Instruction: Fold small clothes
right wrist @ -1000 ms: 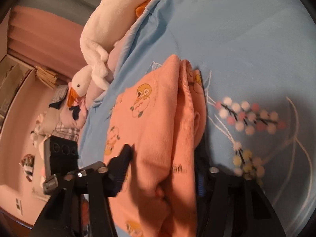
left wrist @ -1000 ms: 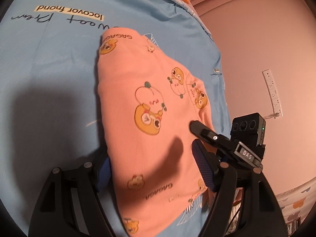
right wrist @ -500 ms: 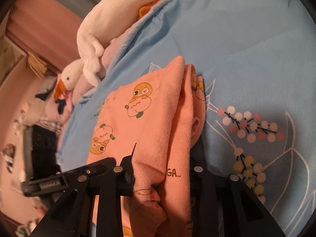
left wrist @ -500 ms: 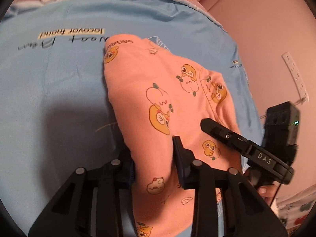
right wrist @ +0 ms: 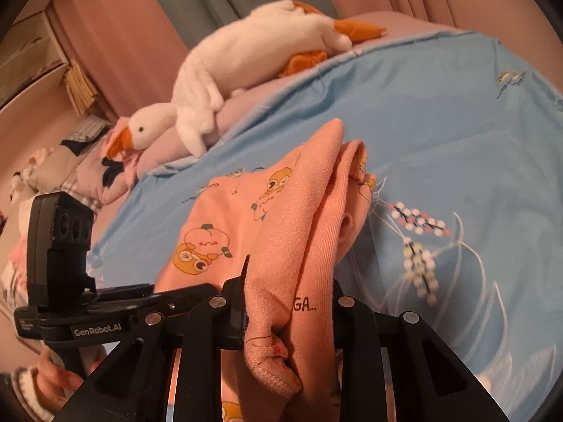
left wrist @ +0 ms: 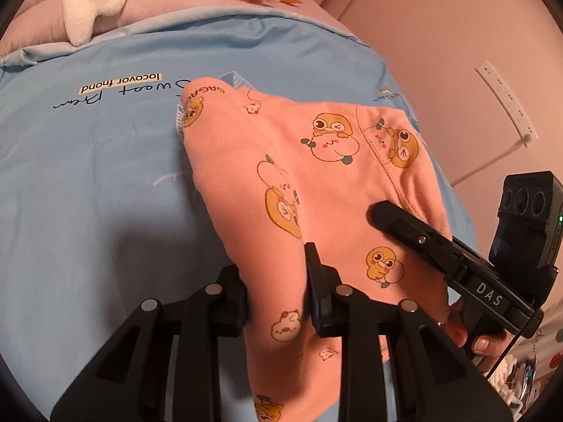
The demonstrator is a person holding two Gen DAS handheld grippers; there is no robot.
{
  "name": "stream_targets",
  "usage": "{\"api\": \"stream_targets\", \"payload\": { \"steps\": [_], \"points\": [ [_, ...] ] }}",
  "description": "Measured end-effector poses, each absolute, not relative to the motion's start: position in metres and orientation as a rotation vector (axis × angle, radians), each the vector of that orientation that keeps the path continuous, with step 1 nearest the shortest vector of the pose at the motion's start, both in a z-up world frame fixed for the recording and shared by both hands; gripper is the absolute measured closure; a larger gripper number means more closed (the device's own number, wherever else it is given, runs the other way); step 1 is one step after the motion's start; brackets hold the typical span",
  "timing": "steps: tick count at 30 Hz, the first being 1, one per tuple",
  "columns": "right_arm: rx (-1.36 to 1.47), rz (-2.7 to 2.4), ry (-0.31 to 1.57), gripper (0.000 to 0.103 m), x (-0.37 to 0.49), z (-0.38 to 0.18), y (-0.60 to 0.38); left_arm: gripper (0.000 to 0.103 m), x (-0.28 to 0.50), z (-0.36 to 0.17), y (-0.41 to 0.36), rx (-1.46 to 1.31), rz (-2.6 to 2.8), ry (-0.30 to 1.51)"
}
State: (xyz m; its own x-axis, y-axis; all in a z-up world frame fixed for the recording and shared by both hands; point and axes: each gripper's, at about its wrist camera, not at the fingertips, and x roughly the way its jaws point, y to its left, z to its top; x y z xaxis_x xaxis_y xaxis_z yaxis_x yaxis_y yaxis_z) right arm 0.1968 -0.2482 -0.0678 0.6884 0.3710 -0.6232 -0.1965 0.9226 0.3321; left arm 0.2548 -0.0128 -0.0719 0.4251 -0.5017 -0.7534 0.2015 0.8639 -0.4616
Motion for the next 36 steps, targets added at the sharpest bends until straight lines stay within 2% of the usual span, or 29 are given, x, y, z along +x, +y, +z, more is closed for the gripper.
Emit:
{"api": "stream_targets", "payload": {
  "steps": [17, 36],
  "points": [
    [0.196, 0.321, 0.661, 0.075, 0.108, -0.036, -0.234, 0.077, 0.174, -0.034, -0.039, -0.251, -0.483, 1.0],
    [0.223, 0.181, 0.57, 0.075, 0.075, -0.028, -0.277, 0.077, 0.192, -0.028, -0.111, -0.162, -0.567, 0.98]
  ]
}}
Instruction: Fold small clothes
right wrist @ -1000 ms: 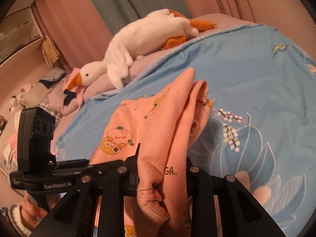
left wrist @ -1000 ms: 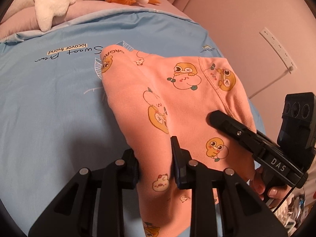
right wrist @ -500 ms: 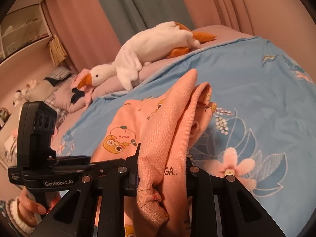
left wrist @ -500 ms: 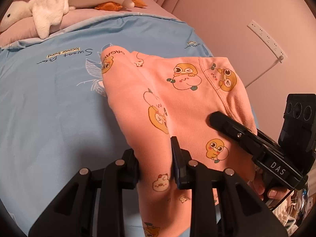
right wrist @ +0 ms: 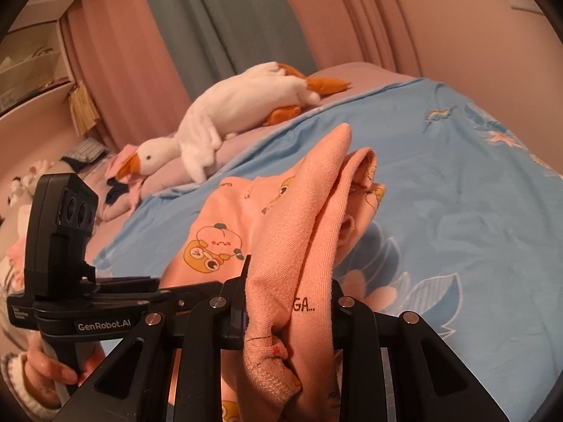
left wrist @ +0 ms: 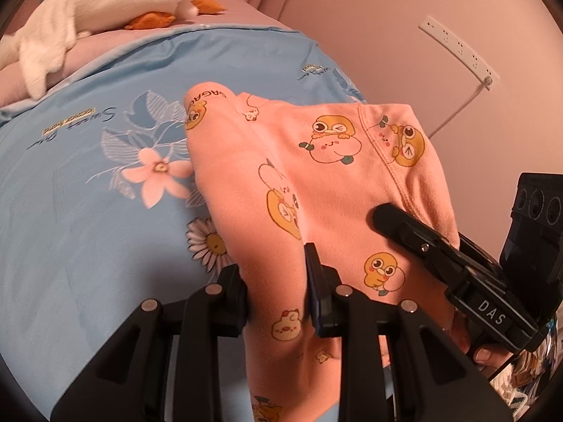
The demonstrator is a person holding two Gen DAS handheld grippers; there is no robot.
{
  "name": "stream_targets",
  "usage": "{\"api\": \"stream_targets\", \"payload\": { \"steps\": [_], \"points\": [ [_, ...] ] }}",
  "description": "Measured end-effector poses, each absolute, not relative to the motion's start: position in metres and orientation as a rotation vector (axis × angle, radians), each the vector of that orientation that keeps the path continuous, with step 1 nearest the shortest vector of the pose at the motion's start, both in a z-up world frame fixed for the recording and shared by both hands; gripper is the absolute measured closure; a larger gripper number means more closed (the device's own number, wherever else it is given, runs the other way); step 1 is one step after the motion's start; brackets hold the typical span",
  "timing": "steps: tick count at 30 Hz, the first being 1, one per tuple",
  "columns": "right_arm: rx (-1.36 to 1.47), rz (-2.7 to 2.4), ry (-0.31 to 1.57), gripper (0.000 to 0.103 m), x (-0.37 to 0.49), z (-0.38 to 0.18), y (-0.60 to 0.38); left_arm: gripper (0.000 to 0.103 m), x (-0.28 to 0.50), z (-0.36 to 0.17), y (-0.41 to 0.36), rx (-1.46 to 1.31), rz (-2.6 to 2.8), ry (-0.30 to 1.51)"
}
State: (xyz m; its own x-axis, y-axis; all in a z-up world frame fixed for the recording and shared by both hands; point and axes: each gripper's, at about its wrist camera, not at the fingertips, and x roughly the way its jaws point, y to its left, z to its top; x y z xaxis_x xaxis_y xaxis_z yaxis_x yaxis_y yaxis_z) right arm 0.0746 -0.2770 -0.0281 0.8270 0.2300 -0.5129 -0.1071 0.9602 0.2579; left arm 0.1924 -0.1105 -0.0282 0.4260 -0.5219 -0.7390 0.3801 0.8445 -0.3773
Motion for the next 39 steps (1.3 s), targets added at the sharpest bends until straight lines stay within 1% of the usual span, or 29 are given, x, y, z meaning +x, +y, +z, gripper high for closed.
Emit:
{"api": "stream_targets", "payload": {
  "steps": [13, 17, 20, 23, 26, 27, 29, 31, 35, 37, 39],
  "points": [
    [0.245, 0.065, 0.578, 0.075, 0.089, -0.051, -0.309, 0.077, 0.227, -0.057, -0.155, -0.084, -0.595, 0.998],
    [0.263, 0.046, 0.602, 0.075, 0.096, -0.062, -0.314, 0.076, 0.239, -0.076, -0.161, -0.078, -0.591, 1.047],
    [0.296, 0.029, 0.663, 0.075, 0.105, -0.076, -0.32, 0.076, 0.245, -0.094, -0.164, -0.067, -0.577, 1.096],
    [0.339, 0.001, 0.733, 0.075, 0.112, -0.092, -0.328, 0.074, 0.246, -0.099, -0.163, -0.06, -0.578, 1.103],
    [0.381, -0.002, 0.76, 0.075, 0.112, -0.1, -0.339, 0.069, 0.247, -0.099, -0.162, -0.051, -0.582, 1.106],
    [0.394, -0.001, 0.766, 0.073, 0.113, -0.102, -0.341, 0.064, 0.247, -0.099, -0.162, -0.046, -0.576, 1.105],
    [0.406, -0.007, 0.776, 0.067, 0.112, -0.103, -0.343, 0.056, 0.246, -0.098, -0.16, -0.039, -0.55, 1.1],
    [0.387, -0.038, 0.781, 0.056, 0.11, -0.101, -0.343, 0.055, 0.244, -0.096, -0.157, -0.037, -0.533, 1.097],
    [0.351, -0.075, 0.759, 0.055, 0.1, -0.092, -0.343, 0.054, 0.231, -0.083, -0.151, 0.008, -0.505, 1.068],
    [0.32, -0.088, 0.756, 0.054, 0.096, -0.089, -0.342, 0.057, 0.225, -0.079, -0.15, 0.028, -0.5, 1.056],
    [0.301, -0.092, 0.755, 0.054, 0.091, -0.088, -0.341, 0.057, 0.22, -0.078, -0.146, 0.036, -0.497, 1.05]
  ]
}}
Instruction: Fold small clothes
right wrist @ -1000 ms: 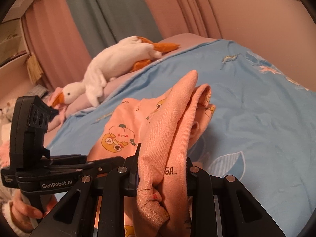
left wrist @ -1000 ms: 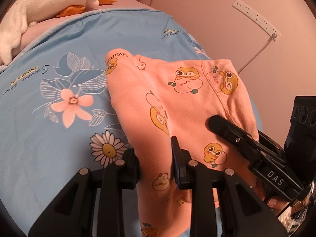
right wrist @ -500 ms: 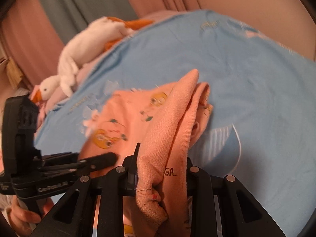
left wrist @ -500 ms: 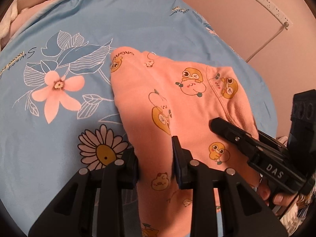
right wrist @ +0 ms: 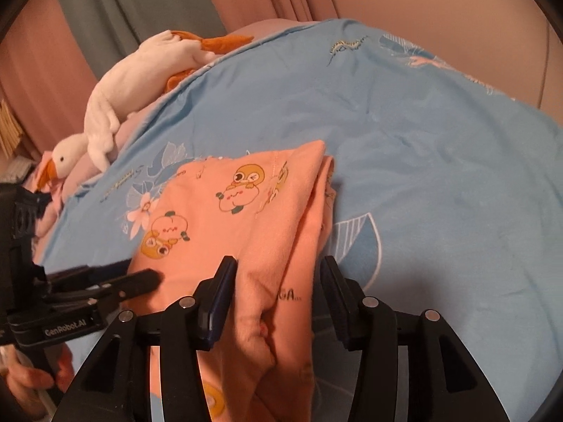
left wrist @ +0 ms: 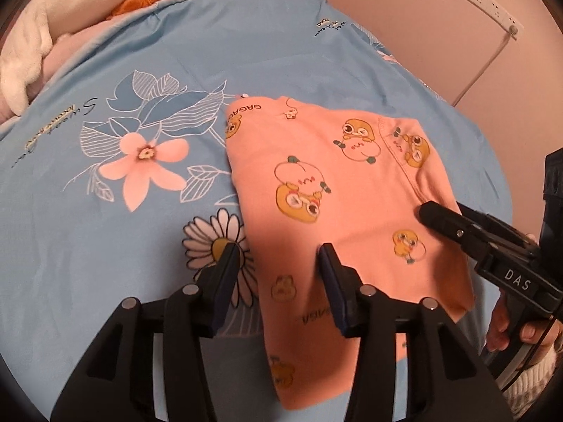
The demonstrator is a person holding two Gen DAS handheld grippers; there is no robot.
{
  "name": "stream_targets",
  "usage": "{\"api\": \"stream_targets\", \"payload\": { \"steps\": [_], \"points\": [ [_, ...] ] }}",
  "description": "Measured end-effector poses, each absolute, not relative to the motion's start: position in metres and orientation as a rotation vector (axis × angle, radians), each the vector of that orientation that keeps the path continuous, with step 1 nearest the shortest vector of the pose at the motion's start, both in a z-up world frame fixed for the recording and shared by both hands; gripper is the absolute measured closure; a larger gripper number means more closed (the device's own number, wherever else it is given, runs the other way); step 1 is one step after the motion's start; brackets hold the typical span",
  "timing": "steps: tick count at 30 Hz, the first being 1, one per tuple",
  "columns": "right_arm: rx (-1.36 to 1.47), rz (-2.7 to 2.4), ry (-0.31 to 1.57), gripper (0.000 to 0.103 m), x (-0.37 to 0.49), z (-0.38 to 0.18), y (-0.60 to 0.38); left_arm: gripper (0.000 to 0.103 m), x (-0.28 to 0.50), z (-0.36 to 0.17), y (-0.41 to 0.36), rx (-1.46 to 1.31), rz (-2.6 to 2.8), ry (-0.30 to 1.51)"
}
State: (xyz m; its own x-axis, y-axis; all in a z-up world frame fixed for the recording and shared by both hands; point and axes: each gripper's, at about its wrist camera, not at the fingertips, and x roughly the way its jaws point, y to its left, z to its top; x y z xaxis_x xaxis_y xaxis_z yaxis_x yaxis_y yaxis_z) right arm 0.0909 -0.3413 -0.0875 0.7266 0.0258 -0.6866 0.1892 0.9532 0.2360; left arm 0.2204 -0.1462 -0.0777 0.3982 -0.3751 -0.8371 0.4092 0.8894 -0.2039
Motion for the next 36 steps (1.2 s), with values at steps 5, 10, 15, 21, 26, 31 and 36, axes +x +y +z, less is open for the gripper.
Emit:
{"api": "stream_targets", "payload": {
  "steps": [5, 10, 15, 21, 26, 31, 36],
  "points": [
    [0.258, -0.097, 0.74, 0.054, 0.078, -0.084, -0.334, 0.056, 0.205, -0.078, -0.146, 0.07, -0.494, 1.042],
    [0.201, -0.116, 0.796, 0.054, 0.076, -0.094, -0.328, 0.056, 0.203, -0.094, -0.147, 0.084, -0.49, 1.084],
    [0.223, -0.118, 0.794, 0.054, 0.069, -0.09, -0.328, 0.057, 0.191, -0.09, -0.141, 0.091, -0.495, 1.077],
    [0.154, -0.086, 0.777, 0.054, 0.048, -0.088, -0.315, 0.056, 0.176, -0.101, -0.14, 0.127, -0.505, 1.084],
    [0.131, -0.136, 0.866, 0.054, 0.056, -0.115, -0.312, 0.056, 0.175, -0.1, -0.141, 0.127, -0.494, 1.077],
    [0.109, -0.154, 0.837, 0.054, 0.05, -0.103, -0.305, 0.045, 0.166, -0.083, -0.142, 0.137, -0.478, 1.025],
    [0.102, -0.166, 0.769, 0.044, 0.037, -0.082, -0.298, 0.022, 0.15, -0.054, -0.142, 0.162, -0.462, 0.924]
  ]
}}
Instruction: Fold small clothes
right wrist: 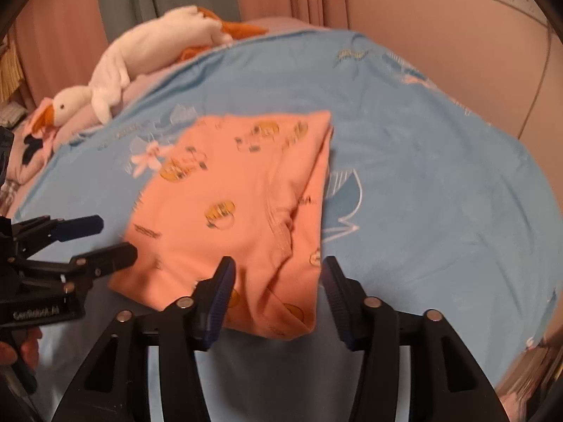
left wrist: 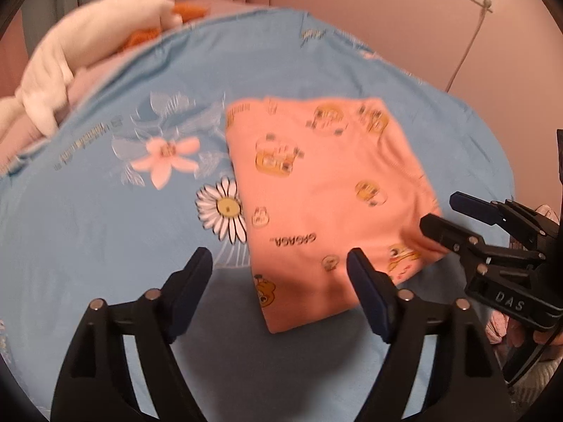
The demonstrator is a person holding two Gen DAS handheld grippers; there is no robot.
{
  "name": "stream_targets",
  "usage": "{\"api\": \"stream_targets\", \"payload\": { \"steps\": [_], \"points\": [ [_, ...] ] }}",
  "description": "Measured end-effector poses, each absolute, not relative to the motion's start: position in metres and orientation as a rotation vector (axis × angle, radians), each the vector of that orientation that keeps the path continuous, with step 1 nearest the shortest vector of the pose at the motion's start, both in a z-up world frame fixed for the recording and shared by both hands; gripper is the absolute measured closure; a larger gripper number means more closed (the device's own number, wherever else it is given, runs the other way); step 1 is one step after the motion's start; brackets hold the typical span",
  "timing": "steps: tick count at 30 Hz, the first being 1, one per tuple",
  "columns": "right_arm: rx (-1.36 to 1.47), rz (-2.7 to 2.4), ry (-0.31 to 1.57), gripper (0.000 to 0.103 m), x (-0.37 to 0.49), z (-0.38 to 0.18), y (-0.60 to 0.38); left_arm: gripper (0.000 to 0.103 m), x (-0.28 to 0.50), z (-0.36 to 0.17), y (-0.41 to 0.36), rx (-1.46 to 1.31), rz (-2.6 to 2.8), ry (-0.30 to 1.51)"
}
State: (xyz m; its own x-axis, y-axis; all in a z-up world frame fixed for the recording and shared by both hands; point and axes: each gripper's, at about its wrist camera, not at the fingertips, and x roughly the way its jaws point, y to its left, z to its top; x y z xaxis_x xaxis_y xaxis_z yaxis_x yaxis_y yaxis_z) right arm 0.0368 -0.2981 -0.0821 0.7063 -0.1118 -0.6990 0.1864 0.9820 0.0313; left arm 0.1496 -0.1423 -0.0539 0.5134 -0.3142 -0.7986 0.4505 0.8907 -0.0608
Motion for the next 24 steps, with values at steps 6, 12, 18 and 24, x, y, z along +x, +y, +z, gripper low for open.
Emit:
{"api": "stream_targets", "payload": {
  "steps": [6, 12, 18, 24],
  "points": [
    [0.079, -0.168, 0.702, 0.04, 0.023, -0.06, -0.291, 0.016, 0.14, -0.029, -0.14, 0.156, -0.449, 0.872],
    [0.048, -0.183, 0.649, 0.035, 0.013, -0.042, -0.285, 0.002, 0.132, -0.009, -0.134, 0.145, -0.396, 0.832],
    [0.034, -0.201, 0.615, 0.026, 0.005, -0.026, -0.28, 0.0, 0.123, 0.015, -0.133, 0.175, -0.345, 0.811],
    [0.024, -0.227, 0.59, 0.009, -0.004, -0.011, -0.272, 0.0, 0.113, 0.034, -0.124, 0.15, -0.324, 0.823]
  ]
}}
